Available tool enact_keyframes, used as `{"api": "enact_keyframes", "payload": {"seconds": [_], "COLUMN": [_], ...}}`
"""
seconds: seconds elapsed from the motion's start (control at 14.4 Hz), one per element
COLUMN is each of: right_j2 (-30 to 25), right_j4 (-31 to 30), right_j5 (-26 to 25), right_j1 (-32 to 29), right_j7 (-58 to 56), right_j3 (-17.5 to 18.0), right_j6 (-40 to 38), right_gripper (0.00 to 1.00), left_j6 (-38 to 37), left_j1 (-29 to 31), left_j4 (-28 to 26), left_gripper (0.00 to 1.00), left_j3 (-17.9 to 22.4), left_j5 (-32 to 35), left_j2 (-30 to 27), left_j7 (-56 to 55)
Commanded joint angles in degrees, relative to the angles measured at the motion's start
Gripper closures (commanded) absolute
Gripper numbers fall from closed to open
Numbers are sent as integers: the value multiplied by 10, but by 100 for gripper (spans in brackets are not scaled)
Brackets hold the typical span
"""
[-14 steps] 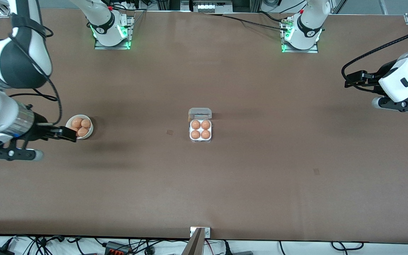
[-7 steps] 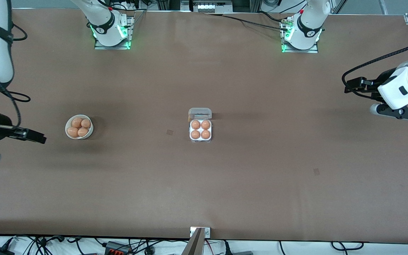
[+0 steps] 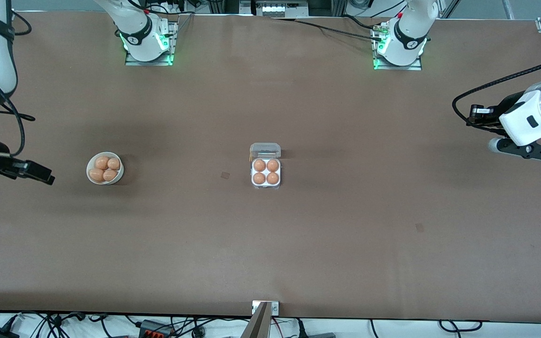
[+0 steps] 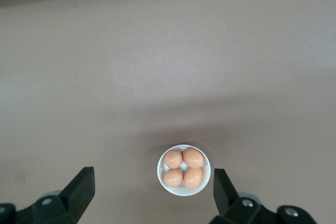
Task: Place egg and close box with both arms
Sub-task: 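Reach the left gripper to the open lid of the carton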
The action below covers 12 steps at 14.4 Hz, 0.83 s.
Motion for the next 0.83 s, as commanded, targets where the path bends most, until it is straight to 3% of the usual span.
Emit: {"api": "enact_keyframes", "payload": {"seconds": [0.0,0.14,0.28,0.49,0.77], "right_j2": [-43,-63,-89,-126,-153], "right_j4": [-29,-36,-51,-90,-137], "right_j5": [-7,-7,-8,-22,-22], "right_j1": [-12,-13,-13,-11,-12], "right_j7": [-36,-31,-39,-47,-45], "right_j3": [6,6,5,6,7], "right_j6": [-29,-65,-75,-66,-39], "right_gripper": [0,0,0,0,0], "left_j6": [-14,-5,78,200,285], "left_j1": [-2,-2,-2,-5,-96], "left_j4": [7,-19,-80,-136,-135], "left_gripper": [98,99,99,99,99], "left_j3": [-14,-54,-108,-186,-208], "left_j5": [4,1,-1,0,5], "left_j2": [2,4,10,28,77], "left_j7": [8,-14,-47,-191,-319]}}
